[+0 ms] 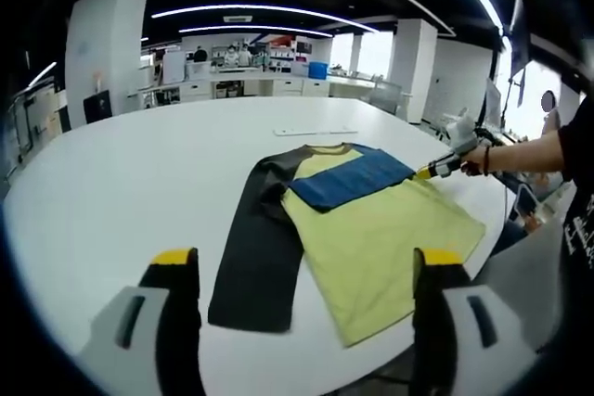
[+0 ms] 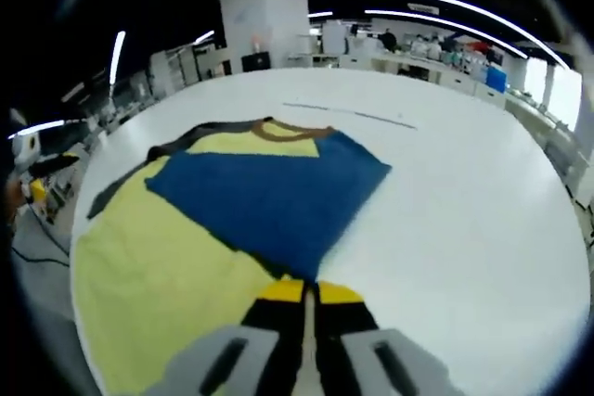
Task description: Fold the garment on the visible template until the final outline fits inside the template.
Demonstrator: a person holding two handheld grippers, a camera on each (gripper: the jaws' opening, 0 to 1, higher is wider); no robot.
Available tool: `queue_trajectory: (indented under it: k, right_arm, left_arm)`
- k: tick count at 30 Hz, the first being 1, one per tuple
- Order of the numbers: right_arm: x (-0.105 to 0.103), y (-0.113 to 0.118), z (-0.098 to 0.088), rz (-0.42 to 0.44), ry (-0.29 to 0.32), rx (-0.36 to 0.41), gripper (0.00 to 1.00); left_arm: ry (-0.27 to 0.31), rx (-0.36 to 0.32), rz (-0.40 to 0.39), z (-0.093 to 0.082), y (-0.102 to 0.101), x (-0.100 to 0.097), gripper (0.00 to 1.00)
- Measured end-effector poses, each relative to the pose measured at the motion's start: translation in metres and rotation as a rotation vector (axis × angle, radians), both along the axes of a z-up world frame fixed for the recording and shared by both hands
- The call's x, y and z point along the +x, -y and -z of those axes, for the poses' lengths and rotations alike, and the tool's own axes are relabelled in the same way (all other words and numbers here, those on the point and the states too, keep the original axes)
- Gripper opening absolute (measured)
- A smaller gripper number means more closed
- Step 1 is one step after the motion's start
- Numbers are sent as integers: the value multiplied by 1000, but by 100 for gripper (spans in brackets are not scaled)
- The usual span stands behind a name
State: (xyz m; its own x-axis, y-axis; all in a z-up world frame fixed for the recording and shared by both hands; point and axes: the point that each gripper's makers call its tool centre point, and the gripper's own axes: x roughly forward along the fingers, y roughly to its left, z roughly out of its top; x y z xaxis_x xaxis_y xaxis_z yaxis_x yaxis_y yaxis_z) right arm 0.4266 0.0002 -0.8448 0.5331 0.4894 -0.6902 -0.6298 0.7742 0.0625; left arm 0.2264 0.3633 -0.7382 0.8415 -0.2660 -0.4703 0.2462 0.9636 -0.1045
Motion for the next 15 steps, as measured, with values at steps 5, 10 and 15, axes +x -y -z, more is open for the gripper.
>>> queue_trajectory:
  k: [5, 10, 15]
  right_arm:
    - [9, 19, -2, 48, 38, -64, 0]
    - [12, 21, 0, 46, 39, -81, 0]
    - [16, 22, 3, 49, 35, -83, 0]
  left_arm:
    - [0, -1, 1, 0, 0, 0, 92]
    - [-9, 2, -6, 2, -2, -1, 92]
    - [-13, 7, -9, 2, -5, -2, 91]
